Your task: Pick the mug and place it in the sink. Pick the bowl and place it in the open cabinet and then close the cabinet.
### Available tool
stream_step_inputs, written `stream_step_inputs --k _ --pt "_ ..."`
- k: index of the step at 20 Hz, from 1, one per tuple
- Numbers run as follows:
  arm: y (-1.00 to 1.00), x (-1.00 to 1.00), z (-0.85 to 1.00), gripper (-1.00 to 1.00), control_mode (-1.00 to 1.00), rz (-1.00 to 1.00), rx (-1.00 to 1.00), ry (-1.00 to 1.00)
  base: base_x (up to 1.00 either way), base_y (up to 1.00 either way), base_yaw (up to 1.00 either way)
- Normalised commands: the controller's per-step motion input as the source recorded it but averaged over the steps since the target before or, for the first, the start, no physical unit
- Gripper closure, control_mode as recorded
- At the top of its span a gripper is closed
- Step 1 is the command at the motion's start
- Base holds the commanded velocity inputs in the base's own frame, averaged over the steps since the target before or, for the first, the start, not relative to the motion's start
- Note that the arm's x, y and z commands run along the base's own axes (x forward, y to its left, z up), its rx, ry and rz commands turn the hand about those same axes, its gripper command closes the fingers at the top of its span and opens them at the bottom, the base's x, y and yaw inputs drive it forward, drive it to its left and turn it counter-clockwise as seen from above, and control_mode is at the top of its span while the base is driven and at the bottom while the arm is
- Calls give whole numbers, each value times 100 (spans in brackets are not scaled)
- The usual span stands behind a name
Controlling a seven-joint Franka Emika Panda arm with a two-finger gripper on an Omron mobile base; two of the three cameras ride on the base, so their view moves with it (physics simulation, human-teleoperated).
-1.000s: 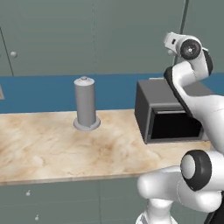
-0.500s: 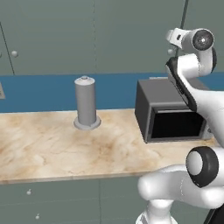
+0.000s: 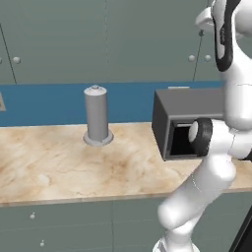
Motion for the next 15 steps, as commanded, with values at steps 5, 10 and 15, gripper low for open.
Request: stream_step_inputs --k 5,10,15 --pt "-15 19 -77 -100 -100 25 4 -60 0 0 0" --pt "8 -7 -100 -100 -100 0 -1 -61 0 0 0" --pt "38 -92 -100 -100 -100 -1 0 -27 0 0 0"
